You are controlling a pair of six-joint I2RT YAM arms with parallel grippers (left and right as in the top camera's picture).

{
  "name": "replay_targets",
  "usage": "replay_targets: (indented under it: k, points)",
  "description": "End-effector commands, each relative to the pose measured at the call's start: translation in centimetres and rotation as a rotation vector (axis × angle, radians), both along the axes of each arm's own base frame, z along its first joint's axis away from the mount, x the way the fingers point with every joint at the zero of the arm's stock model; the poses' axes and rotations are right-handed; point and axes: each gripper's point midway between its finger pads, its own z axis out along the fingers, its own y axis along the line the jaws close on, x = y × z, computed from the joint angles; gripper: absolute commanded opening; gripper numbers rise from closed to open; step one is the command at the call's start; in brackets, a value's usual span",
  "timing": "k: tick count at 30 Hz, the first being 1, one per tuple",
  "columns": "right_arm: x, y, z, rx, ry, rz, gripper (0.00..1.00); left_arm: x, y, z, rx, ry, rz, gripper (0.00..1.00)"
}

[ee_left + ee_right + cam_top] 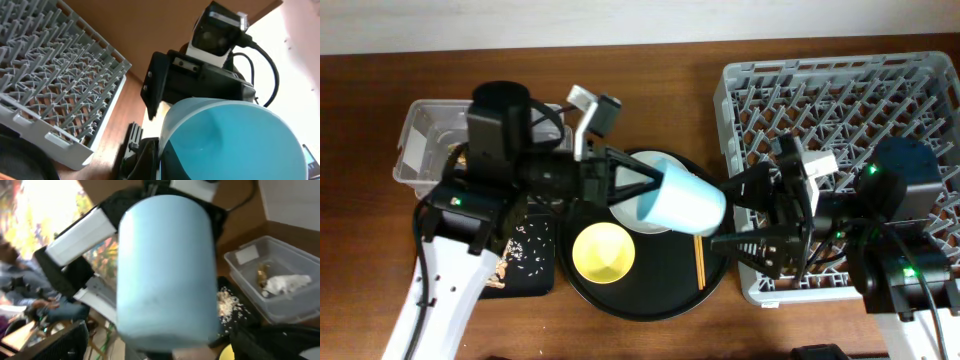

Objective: Sort waste into correct bins and load items into the dishwasher rack
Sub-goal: 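Hand the blue cup from left gripper to right gripper, then place the blue cup upside down in the dish rack with right gripper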

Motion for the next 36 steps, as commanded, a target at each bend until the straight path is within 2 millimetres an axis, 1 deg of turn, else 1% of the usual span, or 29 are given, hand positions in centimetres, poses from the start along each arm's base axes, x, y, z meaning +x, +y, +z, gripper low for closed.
replay_targets:
  k: [1,4,8,12,14,16,17,19,21,22,23,25,26,28,29,30,31,32,33,34,35,36]
  points:
    - [-1.9,1.0,0.7,0.013,-0.032,0.095,0.91,0.3,-0.5,0.2,0.004,-0.059,0.01,0.0]
    - [-1.7,2.1,0.3,-0.01,-0.041,0.079,0.9,0.3,-0.5,0.3,0.001,-0.065,0.009,0.0]
    - [-1.8,2.7,1.3,0.001,-0.138,0.09,0.88,0.3,-0.5,0.3,0.001,-0.065,0.009,0.0]
    - [-0.4,2.8,1.0,-0.019,-0.144,0.014,0.84,0.2,-0.5,0.1,0.006,-0.051,0.009,0.0]
    - [0.2,2.8,0.8,-0.026,-0.138,-0.004,0.79,0.2,-0.5,0.1,0.006,-0.051,0.009,0.0]
    - [1.2,2.8,0.4,-0.04,-0.13,-0.045,0.7,0.2,-0.5,0.1,0.006,-0.051,0.008,0.0]
    - [1.5,2.9,0.3,-0.043,-0.131,-0.057,0.63,0.1,-0.5,0.0,0.009,-0.049,0.007,0.0]
    - [1.8,2.9,0.4,-0.039,-0.144,-0.057,0.57,0.0,-0.4,-0.5,0.021,-0.067,0.001,0.01]
    - [2.0,2.9,0.7,-0.033,-0.168,-0.061,0.52,-0.3,-0.3,-1.1,0.037,-0.074,-0.006,0.06]
    - [2.1,2.9,1.0,-0.029,-0.185,-0.064,0.52,-0.2,-0.2,-1.5,0.052,-0.071,0.004,0.09]
    - [2.1,2.9,1.3,-0.023,-0.205,-0.065,0.52,0.2,0.0,-2.3,0.091,-0.059,0.039,0.09]
    - [2.2,2.9,1.8,-0.014,-0.241,-0.066,0.52,1.9,1.0,-5.2,0.234,0.0,0.181,0.1]
    - [2.2,2.9,1.8,-0.013,-0.243,-0.066,0.52,2.7,1.5,-6.0,0.279,0.001,0.23,0.11]
    - [3.0,2.9,1.4,-0.025,-0.227,-0.099,0.52,4.7,2.8,-7.3,0.371,-0.026,0.355,0.29]
    - [4.1,2.6,0.9,-0.044,-0.203,-0.15,0.51,5.7,3.5,-7.7,0.408,-0.039,0.412,0.38]
    - [5.2,2.1,0.1,-0.069,-0.166,-0.21,0.5,7.6,5.4,-8.5,0.487,-0.062,0.533,0.47]
    - [6.5,1.3,-0.7,-0.102,-0.126,-0.29,0.5,8.5,6.6,-8.9,0.527,-0.069,0.596,0.5]
    - [7.9,0.2,-1.8,-0.14,-0.083,-0.381,0.49,9.0,7.5,-9.2,0.556,-0.07,0.639,0.56]
    - [10.2,-2.1,-3.9,-0.221,-0.007,-0.551,0.49,9.3,8.3,-9.6,0.579,-0.058,0.667,0.6]
    - [12.0,-5.0,-6.1,-0.311,0.069,-0.729,0.49,9.2,8.6,-9.8,0.588,-0.049,0.672,0.61]
    - [13.4,-9.2,-9.0,-0.448,0.154,-0.947,0.48,9.2,8.7,-9.9,0.595,-0.047,0.675,0.61]
    - [13.8,-11.8,-10.5,-0.53,0.195,-1.067,0.47,9.3,9.1,-10.2,0.616,-0.044,0.693,0.61]
